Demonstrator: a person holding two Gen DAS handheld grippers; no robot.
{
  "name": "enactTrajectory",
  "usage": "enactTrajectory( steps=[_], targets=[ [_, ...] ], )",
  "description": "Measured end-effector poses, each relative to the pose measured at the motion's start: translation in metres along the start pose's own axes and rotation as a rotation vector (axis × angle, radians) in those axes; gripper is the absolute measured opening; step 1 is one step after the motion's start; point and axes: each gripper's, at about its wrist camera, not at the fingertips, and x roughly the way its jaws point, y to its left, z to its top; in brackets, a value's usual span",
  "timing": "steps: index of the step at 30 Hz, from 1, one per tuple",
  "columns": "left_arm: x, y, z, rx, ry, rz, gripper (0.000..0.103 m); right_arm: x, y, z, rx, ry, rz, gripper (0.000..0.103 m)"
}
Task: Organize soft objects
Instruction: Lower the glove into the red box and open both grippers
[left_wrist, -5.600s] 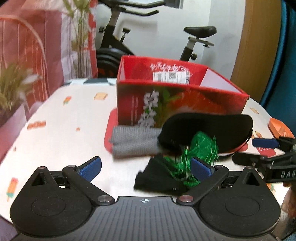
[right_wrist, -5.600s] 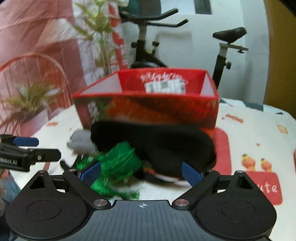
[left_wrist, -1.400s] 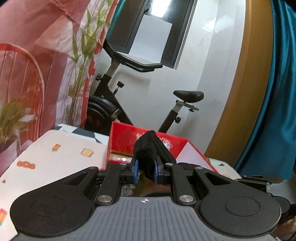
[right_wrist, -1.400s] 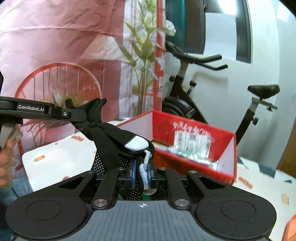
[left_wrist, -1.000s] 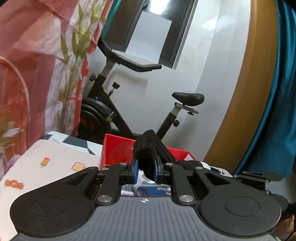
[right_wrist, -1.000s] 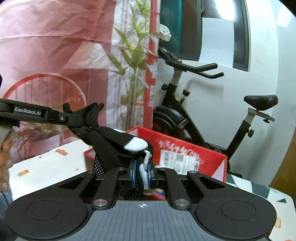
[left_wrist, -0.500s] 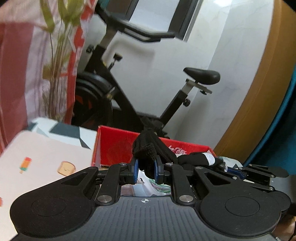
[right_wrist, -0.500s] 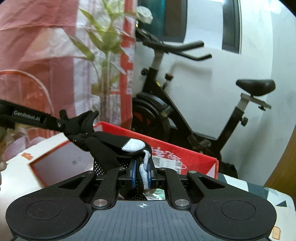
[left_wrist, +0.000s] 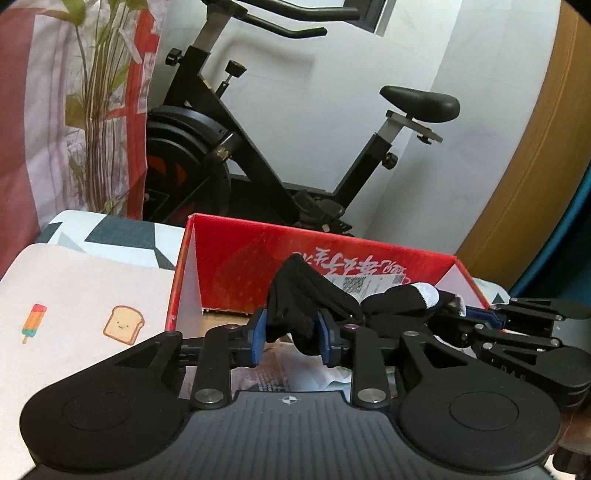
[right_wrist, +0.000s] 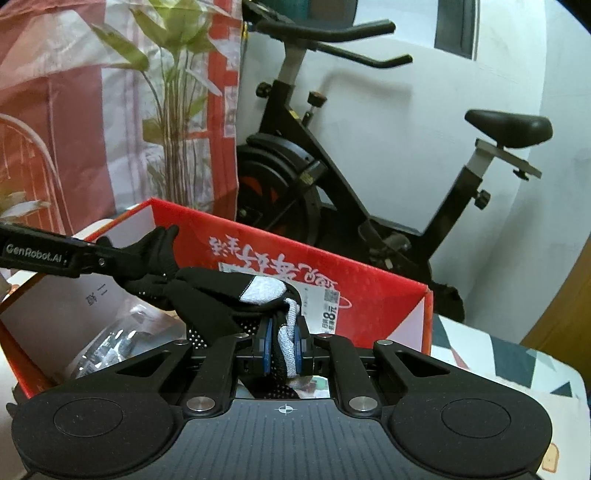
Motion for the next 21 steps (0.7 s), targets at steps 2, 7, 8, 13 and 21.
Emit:
enactTrajectory(
  steps=[2,7,8,13,21],
  targets=[
    [-0.001,0.001,-0.001,-0.008,0.002,0.005,0.037,0.002,0.000,0.000,0.002,0.011,-0.016,0.011],
    [-0.005,-0.002,-0.002,-0.001,-0.002,0.026,0.051,0.001,-0.005,0.001,0.049,0.015,-0.039,0.015],
    [-0.008,-0.002,-0.002,0.005,-0.006,0.027,0.051,-0.002,-0.005,0.001,0.055,0.010,-0.043,0.018],
    [-0.023,-0.011,-0.002,0.045,-0.028,0.037,0.054,-0.022,-0.007,-0.001,0.075,-0.025,-0.055,0.028],
    [-0.060,-0.027,-0.014,0.129,-0.069,0.047,0.085,-0.070,-0.004,-0.015,0.138,-0.074,-0.050,0.073]
  ],
)
